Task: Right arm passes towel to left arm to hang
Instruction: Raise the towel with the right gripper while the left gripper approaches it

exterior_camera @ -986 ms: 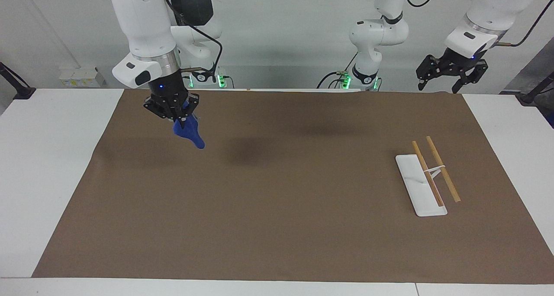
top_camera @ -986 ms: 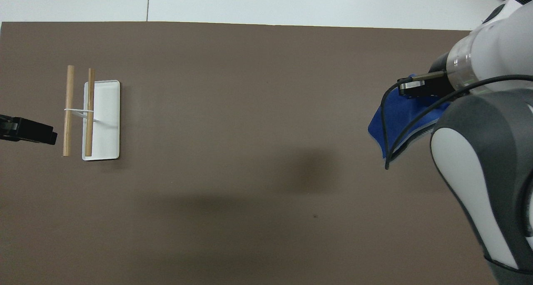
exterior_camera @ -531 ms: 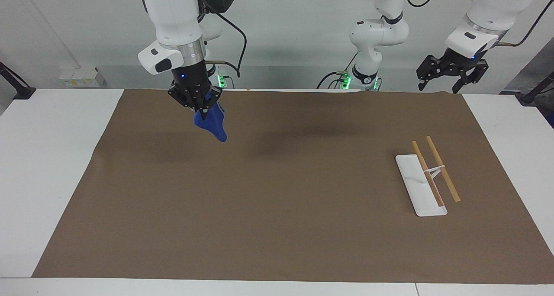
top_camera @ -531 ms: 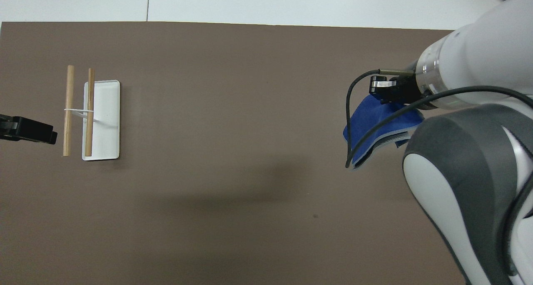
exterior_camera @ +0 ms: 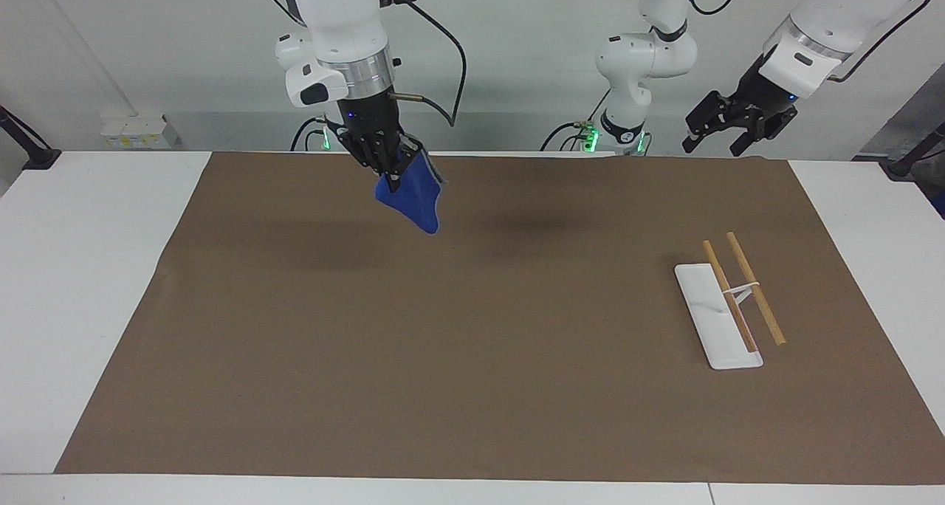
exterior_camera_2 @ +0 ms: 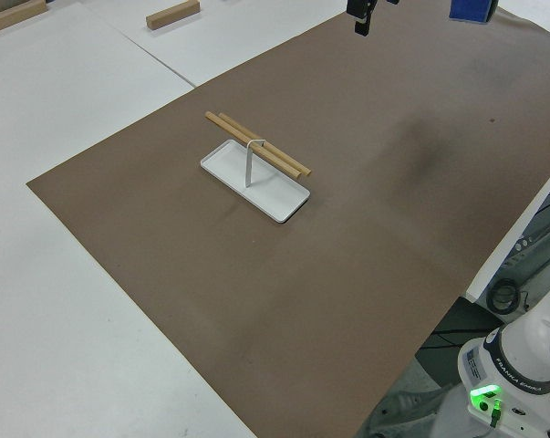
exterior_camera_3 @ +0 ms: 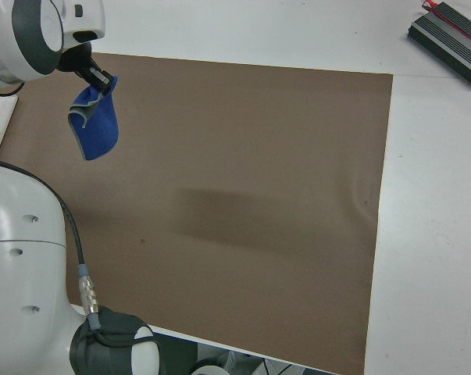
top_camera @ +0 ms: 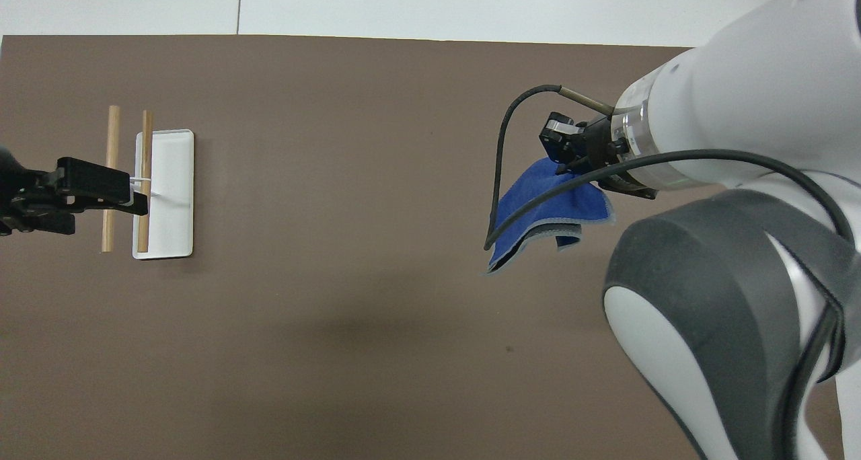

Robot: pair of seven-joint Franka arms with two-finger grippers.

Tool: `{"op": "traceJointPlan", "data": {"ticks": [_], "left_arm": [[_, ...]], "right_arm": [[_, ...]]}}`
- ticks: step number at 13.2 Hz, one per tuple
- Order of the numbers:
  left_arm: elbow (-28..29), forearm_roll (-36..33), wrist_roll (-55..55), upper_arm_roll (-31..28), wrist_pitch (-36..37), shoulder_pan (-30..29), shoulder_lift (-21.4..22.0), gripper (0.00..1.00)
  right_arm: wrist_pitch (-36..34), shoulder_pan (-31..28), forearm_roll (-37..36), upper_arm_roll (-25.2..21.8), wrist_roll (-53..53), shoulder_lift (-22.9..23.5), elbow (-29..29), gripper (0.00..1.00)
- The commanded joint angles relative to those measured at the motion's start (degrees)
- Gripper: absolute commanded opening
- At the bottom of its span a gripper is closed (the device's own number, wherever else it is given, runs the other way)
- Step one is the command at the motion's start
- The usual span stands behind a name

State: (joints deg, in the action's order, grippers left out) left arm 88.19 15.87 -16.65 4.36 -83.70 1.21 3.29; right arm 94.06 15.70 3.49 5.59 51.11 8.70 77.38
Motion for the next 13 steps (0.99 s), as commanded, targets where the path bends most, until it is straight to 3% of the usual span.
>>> {"op": "traceJointPlan", "data": {"ticks": [1,8,13], "left_arm": [[-1.27,5.90,-11.70,1.34,-0.76,0.37,-0.92,1.00],[0.75,15.50,-52.98,6.88,-9.27,0.63,-0.66,1.00],[4.44,17.52,-77.35,8.03,-17.09,5.29,0.48,1.00]], "right_arm": [[-0.20,-0.14,3.10,0.74,8.54,1.85,-3.11,0.00],[0.77,1.44,7.85,2.32,30.42,1.76,-3.11,0.00],[2.87,1.44,9.43,3.11,41.78,1.85,-3.11,0.00]]}}
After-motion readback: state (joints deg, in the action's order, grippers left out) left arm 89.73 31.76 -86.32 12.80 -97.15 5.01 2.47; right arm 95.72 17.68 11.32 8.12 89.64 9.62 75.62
